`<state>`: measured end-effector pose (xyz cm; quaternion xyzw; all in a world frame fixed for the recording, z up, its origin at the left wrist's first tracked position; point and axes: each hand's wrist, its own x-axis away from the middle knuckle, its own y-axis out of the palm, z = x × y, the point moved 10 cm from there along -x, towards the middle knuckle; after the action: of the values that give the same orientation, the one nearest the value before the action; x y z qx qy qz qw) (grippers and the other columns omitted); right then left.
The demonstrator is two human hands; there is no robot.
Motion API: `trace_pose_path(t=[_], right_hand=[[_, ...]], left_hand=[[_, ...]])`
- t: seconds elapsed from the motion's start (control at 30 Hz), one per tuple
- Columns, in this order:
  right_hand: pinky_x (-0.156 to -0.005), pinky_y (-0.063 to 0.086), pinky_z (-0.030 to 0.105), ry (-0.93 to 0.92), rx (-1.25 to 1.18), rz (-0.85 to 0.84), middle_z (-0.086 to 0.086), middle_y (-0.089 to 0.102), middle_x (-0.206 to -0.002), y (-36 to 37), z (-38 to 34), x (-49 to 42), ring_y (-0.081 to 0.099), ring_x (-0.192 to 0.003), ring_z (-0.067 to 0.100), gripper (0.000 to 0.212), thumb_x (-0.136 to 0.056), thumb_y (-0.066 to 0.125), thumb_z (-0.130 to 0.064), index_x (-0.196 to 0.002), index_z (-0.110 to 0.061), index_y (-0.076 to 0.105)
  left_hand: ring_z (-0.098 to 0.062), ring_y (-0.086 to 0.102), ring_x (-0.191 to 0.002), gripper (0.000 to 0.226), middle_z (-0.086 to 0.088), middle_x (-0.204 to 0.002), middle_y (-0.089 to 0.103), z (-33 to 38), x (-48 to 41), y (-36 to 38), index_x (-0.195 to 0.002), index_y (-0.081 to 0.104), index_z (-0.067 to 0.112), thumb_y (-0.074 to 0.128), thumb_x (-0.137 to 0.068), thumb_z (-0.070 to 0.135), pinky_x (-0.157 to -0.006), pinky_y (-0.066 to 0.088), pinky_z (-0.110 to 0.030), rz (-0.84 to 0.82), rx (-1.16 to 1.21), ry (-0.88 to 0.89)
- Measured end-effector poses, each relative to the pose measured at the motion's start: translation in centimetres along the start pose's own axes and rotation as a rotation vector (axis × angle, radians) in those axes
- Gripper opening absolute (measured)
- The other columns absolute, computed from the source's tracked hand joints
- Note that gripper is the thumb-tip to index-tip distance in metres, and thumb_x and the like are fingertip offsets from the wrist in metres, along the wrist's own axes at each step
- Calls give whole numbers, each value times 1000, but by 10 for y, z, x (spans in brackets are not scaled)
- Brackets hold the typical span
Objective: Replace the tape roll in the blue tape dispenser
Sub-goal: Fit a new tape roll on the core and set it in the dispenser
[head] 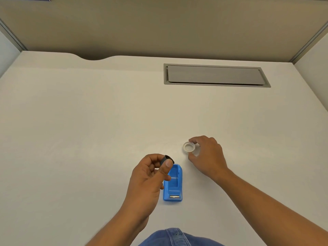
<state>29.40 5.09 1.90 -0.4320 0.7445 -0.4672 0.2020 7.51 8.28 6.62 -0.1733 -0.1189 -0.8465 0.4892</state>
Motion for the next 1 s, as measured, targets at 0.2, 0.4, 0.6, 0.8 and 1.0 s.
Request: trace_pose_path(t=[0.2, 0.4, 0.6, 0.8, 1.0], right_hand=[[-87, 49, 38, 29, -77, -24, -3, 68, -111, 6, 11, 1, 58, -102, 22, 38, -76, 74, -23, -112, -24, 64], [-82, 47, 25, 141, -284, 77, -9, 66, -107, -11, 40, 9, 61, -93, 14, 29, -81, 71, -13, -107, -25, 66], [-69, 41, 11, 169, -348, 51, -11, 66, -104, -13, 58, 33, 63, -89, 8, 28, -81, 75, -16, -104, -28, 67], [-91, 49, 30, 28, -85, -61, -7, 59, -118, -3, 42, 45, 57, -105, 16, 56, -73, 80, -35, -125, -25, 60], [-85, 48, 25, 37, -162, -52, -6, 61, -113, -7, 33, 47, 60, -101, 12, 43, -75, 76, -25, -116, -28, 63]], left_hand=[[-5, 67, -68, 37, 6, -92, 76, -2, -2, 2, -97, 68, 26, 64, -73, 53, -61, 51, -25, -5, -5, -17], [-18, 76, -73, 36, 0, -88, 78, -2, -4, 0, -96, 72, 18, 73, -68, 40, -58, 56, -19, -29, 37, -4], [-16, 76, -84, 32, 6, -91, 79, 1, -2, -1, -102, 72, 20, 74, -71, 30, -65, 58, -18, -18, 39, 28], [-18, 76, -88, 35, 4, -94, 80, -1, 6, 4, -110, 72, 23, 74, -75, 28, -83, 60, -35, -62, 27, 10], [-18, 75, -87, 30, 5, -98, 78, 11, 22, -1, -100, 71, 33, 79, -73, 25, -86, 56, -43, -27, -2, 77]])
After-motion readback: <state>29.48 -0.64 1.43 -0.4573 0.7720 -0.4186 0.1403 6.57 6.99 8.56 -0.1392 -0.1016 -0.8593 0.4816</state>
